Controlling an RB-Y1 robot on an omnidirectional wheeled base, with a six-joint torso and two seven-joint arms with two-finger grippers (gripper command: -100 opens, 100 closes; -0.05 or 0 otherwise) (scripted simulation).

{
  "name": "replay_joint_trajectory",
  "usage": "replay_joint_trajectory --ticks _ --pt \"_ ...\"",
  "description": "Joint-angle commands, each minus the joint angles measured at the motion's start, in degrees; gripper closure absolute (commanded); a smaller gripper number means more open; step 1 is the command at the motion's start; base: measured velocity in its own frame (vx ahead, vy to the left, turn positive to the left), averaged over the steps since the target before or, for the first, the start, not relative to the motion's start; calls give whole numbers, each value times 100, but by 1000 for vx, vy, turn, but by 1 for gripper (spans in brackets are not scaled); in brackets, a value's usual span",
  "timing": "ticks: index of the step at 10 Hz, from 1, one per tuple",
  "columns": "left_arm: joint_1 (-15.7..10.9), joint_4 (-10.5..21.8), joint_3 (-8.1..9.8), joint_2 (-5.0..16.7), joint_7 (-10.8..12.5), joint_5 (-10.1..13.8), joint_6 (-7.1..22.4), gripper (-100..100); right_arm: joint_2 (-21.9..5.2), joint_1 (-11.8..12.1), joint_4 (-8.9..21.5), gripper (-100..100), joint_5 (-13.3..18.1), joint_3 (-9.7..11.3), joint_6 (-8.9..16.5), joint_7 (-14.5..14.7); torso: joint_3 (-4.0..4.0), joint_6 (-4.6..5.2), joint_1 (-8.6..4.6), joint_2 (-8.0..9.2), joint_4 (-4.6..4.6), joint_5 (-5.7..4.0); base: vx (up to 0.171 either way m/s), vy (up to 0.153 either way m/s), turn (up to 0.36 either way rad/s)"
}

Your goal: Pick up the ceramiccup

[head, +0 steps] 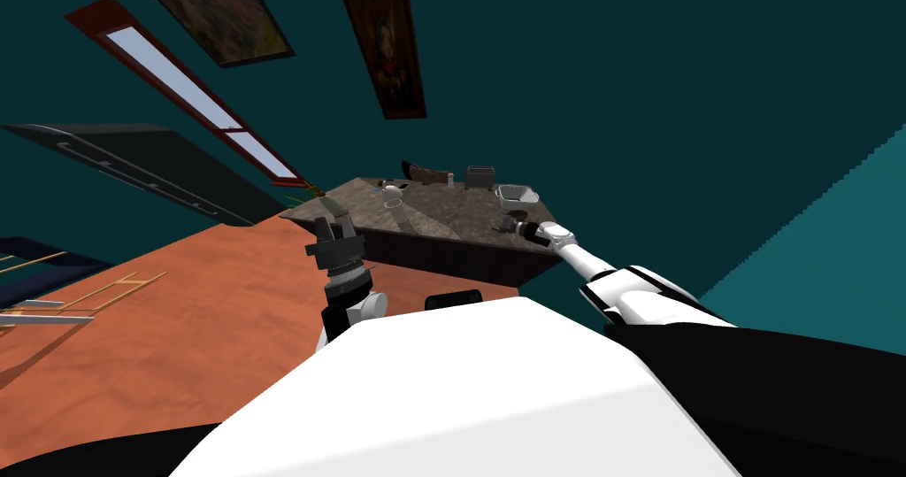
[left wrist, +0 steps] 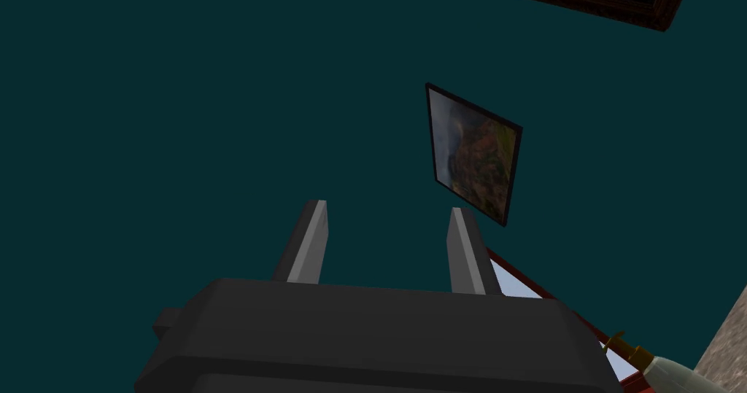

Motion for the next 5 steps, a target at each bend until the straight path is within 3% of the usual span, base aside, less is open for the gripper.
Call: replay_joint_trajectory --ticks 1,2,3,4,5 --pt "0 0 0 0 0 0 0 0 -35 -120 286 -100 106 84 -32 102 0 0 0 0 0 0 2 26 73" --pt "1 0 0 0 0 0 0 0 -194 -322 441 -100 337 287 -25 187 0 4 1 0 -1 0 0 36 105" --pt "0 0 0 0 0 0 0 0 -194 -322 592 -100 337 287 -25 187 0 0 6 -1 0 2 0 28 52" --pt "1 0 0 0 0 0 0 0 -346 -521 759 -100 556 489 -13 270 0 5 3 1 -1 0 -1 30 93" --pt "0 0 0 0 0 0 0 0 -346 -521 885 -100 556 489 -13 270 0 2 4 1 0 1 1 20 60"
